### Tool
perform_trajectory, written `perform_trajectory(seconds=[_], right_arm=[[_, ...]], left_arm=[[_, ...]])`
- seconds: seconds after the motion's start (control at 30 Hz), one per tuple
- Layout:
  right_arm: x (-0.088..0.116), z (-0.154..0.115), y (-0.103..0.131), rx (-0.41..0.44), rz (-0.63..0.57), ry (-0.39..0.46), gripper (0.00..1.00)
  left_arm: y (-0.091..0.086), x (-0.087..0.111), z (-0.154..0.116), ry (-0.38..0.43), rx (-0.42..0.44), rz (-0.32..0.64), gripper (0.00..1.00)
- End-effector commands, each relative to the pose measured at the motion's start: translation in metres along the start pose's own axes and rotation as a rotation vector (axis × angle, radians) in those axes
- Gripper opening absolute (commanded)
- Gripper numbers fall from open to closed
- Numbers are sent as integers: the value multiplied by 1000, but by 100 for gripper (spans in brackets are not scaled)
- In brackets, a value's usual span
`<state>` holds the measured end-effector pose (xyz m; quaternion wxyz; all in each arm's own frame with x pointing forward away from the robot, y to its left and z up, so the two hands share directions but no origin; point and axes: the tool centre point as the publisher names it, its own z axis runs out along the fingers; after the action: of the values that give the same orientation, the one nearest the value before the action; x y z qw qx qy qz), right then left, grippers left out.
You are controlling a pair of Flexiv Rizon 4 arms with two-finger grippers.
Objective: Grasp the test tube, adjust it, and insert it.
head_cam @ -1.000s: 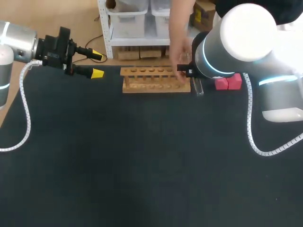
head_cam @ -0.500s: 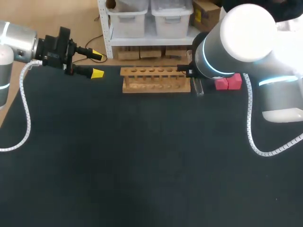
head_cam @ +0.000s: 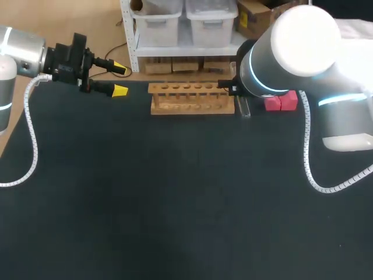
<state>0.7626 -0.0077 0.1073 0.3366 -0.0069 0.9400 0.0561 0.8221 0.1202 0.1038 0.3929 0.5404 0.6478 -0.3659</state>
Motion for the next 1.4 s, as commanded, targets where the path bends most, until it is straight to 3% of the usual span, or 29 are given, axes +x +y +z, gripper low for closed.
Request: perform_trajectory(seconds=[0.03,0.23,0.63,0.9,1.4], right_arm=[[1,0,-1,-1,1,-7,0],[1,0,-1,-1,1,-7,0],[-9,35,27,67,55,-77,0],[-11,50,39,118,34,-58,0],[-2,70,54,87,28,-4,0]], left_arm=[[1,0,0,1,2,0,100],[1,0,0,1,2,0,100],[1,0,0,1,2,0,100],[1,0,0,1,2,0,100],[1,0,0,1,2,0,100]])
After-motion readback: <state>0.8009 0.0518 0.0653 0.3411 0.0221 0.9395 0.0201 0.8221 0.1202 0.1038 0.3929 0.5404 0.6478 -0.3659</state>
